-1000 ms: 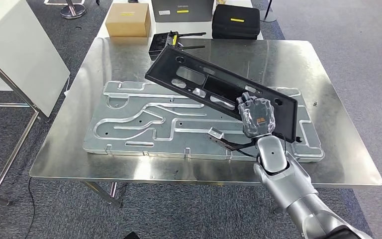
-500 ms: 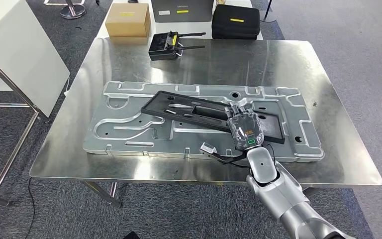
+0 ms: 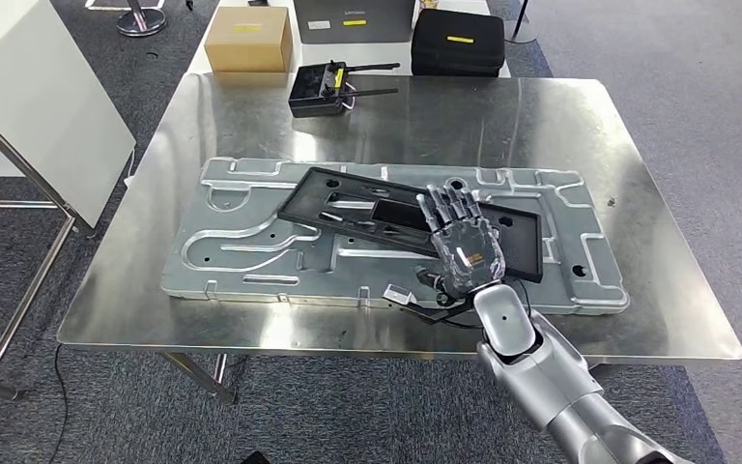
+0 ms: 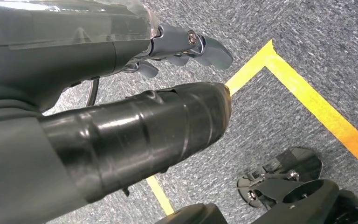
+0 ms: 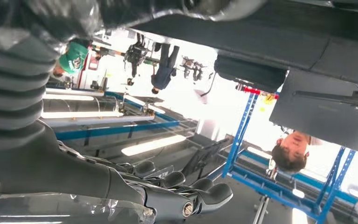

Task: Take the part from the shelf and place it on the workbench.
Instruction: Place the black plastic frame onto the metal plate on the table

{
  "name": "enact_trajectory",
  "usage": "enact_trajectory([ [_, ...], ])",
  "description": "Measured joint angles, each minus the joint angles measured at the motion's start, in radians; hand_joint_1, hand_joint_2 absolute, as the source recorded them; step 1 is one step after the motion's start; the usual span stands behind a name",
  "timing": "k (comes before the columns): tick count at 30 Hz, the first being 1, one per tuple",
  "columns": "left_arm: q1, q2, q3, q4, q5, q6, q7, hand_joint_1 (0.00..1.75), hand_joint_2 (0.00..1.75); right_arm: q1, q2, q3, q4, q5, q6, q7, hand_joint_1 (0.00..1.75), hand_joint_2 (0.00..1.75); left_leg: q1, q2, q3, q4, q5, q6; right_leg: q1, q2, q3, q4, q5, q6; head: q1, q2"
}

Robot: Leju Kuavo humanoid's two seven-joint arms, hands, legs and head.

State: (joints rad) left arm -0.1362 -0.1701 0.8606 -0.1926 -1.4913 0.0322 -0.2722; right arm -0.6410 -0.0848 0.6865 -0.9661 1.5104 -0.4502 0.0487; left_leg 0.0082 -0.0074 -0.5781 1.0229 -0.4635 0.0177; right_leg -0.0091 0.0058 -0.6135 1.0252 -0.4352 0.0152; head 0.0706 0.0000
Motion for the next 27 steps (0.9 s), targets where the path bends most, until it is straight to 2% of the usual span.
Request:
enact_trajectory([
  [6, 0.011, 0.0, 0.0, 0.0, 0.015, 0.004, -0.01, 0.0, 0.0, -0.009, -0.068, 0.029, -0.108, -0.074, 0.126, -0.032, 0.0, 0.0, 0.0, 0.0, 0.0, 0.0, 0.0, 0.0, 0.0, 0.0, 0.0, 0.0, 0.0, 0.0, 0.0, 0.0],
  [8, 0.014, 0.001, 0.002, 0.0, 0.028, 0.009, -0.016, 0.0, 0.0, -0.019, -0.096, 0.046, -0.144, -0.123, 0.205, -0.045, 0.0, 0.0, 0.0, 0.0, 0.0, 0.0, 0.0, 0.0, 0.0, 0.0, 0.0, 0.0, 0.0, 0.0, 0.0, 0.0],
  [12, 0.027, 0.004, 0.011, 0.0, 0.053, 0.017, -0.031, 0.0, 0.0, -0.052, -0.185, 0.085, -0.255, -0.25, 0.373, -0.059, 0.0, 0.0, 0.0, -0.001, 0.0, 0.0, 0.0, 0.0, 0.0, -0.001, 0.0, 0.0, 0.0, 0.0, 0.0, 0.0],
  [16, 0.04, 0.009, 0.02, 0.0, 0.076, 0.029, -0.049, 0.0, 0.0, -0.058, -0.296, 0.103, -0.384, -0.396, 0.442, -0.067, 0.0, 0.0, 0.0, -0.001, 0.0, 0.0, 0.0, 0.0, 0.0, -0.001, 0.0, -0.001, 0.0, 0.0, 0.0, 0.0],
  [18, 0.045, 0.01, 0.029, 0.0, 0.082, 0.04, -0.05, 0.0, 0.0, -0.027, -0.361, 0.1, -0.469, -0.5, 0.403, -0.101, 0.0, 0.0, 0.0, -0.002, 0.0, 0.001, -0.001, 0.001, 0.0, -0.002, 0.001, -0.002, -0.001, 0.001, 0.0, 0.0],
  [19, 0.048, 0.01, 0.032, 0.0, 0.082, 0.048, -0.048, 0.0, 0.0, 0.012, -0.387, 0.088, -0.518, -0.54, 0.341, -0.129, 0.0, 0.0, 0.0, -0.003, 0.001, 0.0, -0.001, 0.001, 0.001, -0.003, 0.002, -0.002, -0.002, 0.002, 0.0, 0.0],
  [20, 0.05, 0.01, 0.034, 0.0, 0.079, 0.058, -0.045, 0.0, 0.0, 0.074, -0.4, 0.061, -0.57, -0.556, 0.235, -0.167, 0.0, 0.0, 0.001, -0.005, 0.001, 0.0, -0.002, 0.001, 0.002, -0.005, 0.004, -0.003, -0.003, 0.002, 0.0, 0.0],
  [21, 0.052, 0.01, 0.035, 0.0, 0.077, 0.069, -0.04, 0.0, 0.0, 0.151, -0.391, 0.025, -0.616, -0.546, 0.105, -0.209, 0.0, 0.0, 0.002, -0.006, 0.001, 0.0, -0.004, 0.001, 0.003, -0.006, 0.005, -0.003, -0.005, 0.002, 0.0, 0.0],
  [23, 0.054, 0.01, 0.036, 0.0, 0.073, 0.088, -0.033, 0.0, 0.0, 0.315, -0.321, -0.053, -0.696, -0.479, -0.156, -0.29, 0.0, 0.0, 0.004, -0.007, 0.002, 0.0, -0.007, -0.001, 0.004, -0.006, 0.007, -0.002, -0.007, 0.0, 0.0, 0.0],
  [24, 0.054, 0.009, 0.036, 0.0, 0.072, 0.094, -0.031, 0.0, 0.0, 0.382, -0.275, -0.08, -0.724, -0.442, -0.228, -0.315, 0.0, 0.0, 0.004, -0.006, 0.004, 0.0, -0.009, -0.001, 0.004, -0.005, 0.007, -0.002, -0.009, 0.0, 0.0, 0.0],
  [25, 0.053, 0.009, 0.036, 0.0, 0.071, 0.098, -0.03, 0.0, 0.0, 0.438, -0.234, -0.1, -0.747, -0.414, -0.264, -0.329, 0.0, 0.0, 0.004, -0.006, 0.005, 0.0, -0.01, -0.002, 0.004, -0.005, 0.007, -0.001, -0.01, -0.001, -0.001, 0.0],
  [27, 0.051, 0.008, 0.036, 0.0, 0.07, 0.102, -0.03, 0.0, 0.0, 0.509, -0.178, -0.132, -0.778, -0.393, -0.265, -0.337, 0.0, 0.0, 0.004, -0.005, 0.006, -0.001, -0.011, -0.002, 0.004, -0.004, 0.007, 0.0, -0.012, -0.001, -0.001, 0.0],
])
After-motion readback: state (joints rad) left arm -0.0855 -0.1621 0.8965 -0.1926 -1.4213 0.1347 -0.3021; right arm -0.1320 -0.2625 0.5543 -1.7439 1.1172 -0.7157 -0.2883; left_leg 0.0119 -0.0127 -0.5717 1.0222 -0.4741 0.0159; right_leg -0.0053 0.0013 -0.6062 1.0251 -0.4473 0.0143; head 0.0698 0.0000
